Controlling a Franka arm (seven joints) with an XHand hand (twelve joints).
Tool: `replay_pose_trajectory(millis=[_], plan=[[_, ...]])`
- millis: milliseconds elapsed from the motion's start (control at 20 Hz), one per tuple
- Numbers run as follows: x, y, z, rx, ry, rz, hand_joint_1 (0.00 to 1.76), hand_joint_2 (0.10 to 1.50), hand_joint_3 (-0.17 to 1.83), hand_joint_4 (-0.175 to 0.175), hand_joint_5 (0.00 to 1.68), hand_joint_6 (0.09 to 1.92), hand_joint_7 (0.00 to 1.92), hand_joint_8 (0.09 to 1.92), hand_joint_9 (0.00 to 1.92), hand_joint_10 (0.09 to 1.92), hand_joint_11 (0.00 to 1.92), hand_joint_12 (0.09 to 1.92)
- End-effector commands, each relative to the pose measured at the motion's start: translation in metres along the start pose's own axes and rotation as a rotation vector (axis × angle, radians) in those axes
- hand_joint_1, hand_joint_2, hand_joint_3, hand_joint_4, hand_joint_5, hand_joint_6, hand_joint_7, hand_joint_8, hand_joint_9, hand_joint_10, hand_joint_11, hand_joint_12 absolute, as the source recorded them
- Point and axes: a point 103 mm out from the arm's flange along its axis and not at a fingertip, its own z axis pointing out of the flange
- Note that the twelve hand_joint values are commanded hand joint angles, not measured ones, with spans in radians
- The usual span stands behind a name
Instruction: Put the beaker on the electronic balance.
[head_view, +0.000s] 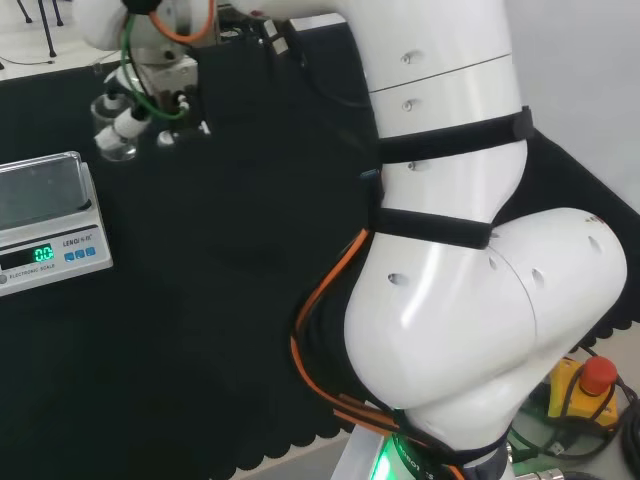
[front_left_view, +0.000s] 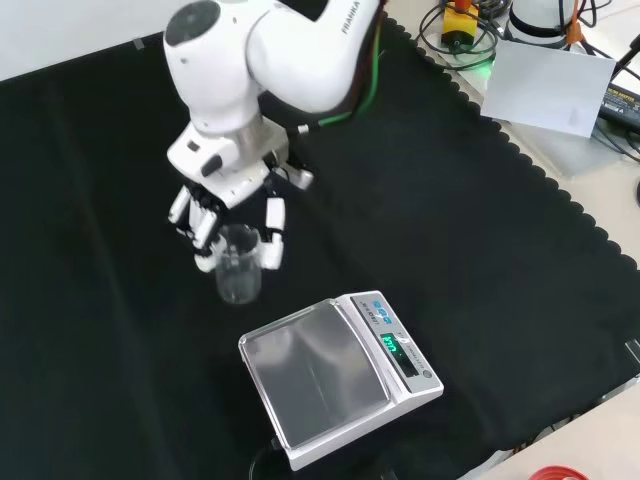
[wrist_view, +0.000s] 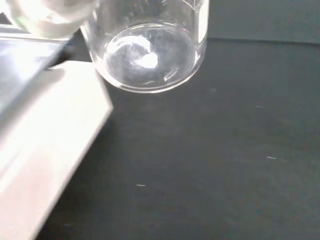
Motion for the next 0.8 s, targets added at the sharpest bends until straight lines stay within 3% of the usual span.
replay_pose_trajectory(millis=[50,300,500,800], plan=[[0.052,0.009,-0.004,0.006,-0.010,-0.109,0.88,0.76,0.43,0.147,0.88,0.84,1.12,0.95,1.05,0.63,0.55,1.38],[0.088,0.007,-0.006,0.004,-0.007,-0.210,0.88,0.76,0.44,0.147,0.89,0.83,1.13,0.94,1.05,0.63,0.55,1.38],[0.117,0.006,0.006,0.048,-0.018,-0.297,0.89,0.76,0.44,0.148,0.89,0.83,1.13,0.94,1.06,0.63,0.55,1.38],[0.140,0.015,0.040,0.109,-0.009,-0.326,0.89,0.75,0.44,0.148,0.89,0.83,1.13,0.94,1.06,0.63,0.55,1.38]])
